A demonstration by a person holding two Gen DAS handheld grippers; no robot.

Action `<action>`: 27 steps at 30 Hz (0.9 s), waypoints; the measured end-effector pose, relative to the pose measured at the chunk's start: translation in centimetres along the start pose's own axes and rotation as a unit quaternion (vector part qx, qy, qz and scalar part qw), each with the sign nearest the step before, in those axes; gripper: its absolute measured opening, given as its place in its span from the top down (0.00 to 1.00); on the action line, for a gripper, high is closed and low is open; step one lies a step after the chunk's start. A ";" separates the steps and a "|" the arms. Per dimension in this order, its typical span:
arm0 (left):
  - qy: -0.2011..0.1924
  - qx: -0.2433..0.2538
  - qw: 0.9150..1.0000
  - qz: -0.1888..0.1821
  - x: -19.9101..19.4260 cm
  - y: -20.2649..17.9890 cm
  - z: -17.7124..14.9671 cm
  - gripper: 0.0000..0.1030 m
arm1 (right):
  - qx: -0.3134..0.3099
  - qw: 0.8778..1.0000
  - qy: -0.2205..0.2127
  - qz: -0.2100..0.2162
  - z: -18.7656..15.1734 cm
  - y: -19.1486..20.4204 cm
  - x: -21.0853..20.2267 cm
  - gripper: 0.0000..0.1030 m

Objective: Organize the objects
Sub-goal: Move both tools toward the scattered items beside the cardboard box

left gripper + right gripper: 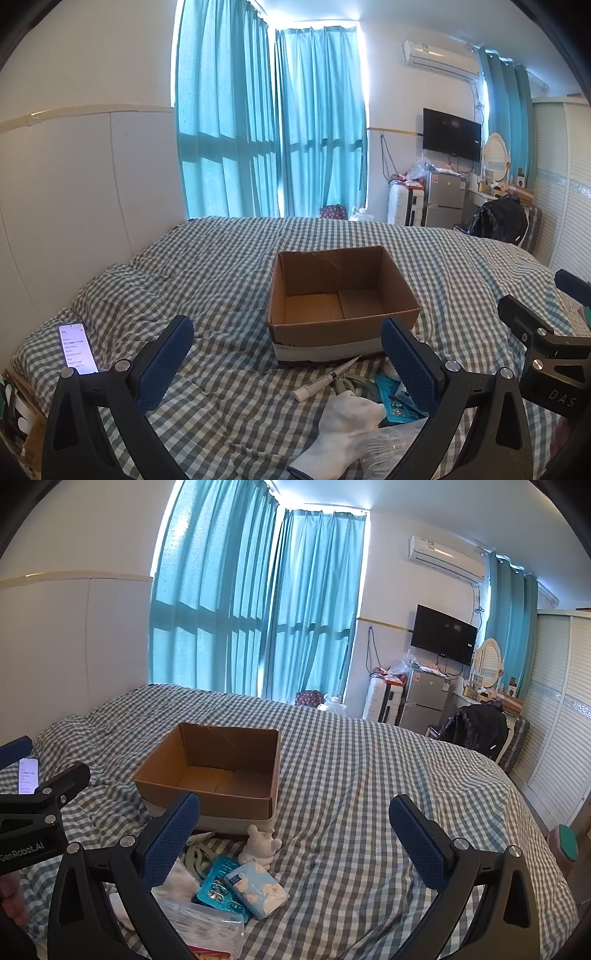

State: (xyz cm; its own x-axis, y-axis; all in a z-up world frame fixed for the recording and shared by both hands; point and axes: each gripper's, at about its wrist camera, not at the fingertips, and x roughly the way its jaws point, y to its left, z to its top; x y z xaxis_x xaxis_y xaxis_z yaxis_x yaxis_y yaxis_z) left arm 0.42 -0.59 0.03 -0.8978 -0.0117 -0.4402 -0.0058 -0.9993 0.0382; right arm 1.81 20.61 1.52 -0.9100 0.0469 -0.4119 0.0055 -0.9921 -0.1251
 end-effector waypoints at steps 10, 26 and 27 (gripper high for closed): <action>0.001 0.003 1.000 0.006 0.1 0.0 -0.1 0.00 | 0.009 1.000 0.009 0.012 -0.4 0.2 0.3 0.00; -0.003 0.010 1.000 0.005 -0.1 0.0 0.1 0.00 | 0.007 1.000 0.000 0.020 -0.3 0.4 -0.4 0.00; -0.002 0.010 1.000 0.005 -0.1 0.0 0.1 0.00 | 0.007 1.000 0.000 0.020 -0.2 0.4 -0.4 0.00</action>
State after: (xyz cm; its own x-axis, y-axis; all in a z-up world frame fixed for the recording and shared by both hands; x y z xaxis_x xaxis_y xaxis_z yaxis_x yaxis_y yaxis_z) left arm 0.51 -0.54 0.18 -0.8998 -0.0205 -0.4357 -0.0061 -0.9982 0.0596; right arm 2.30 20.26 1.44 -0.9094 0.0066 -0.4159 0.0364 -0.9948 -0.0954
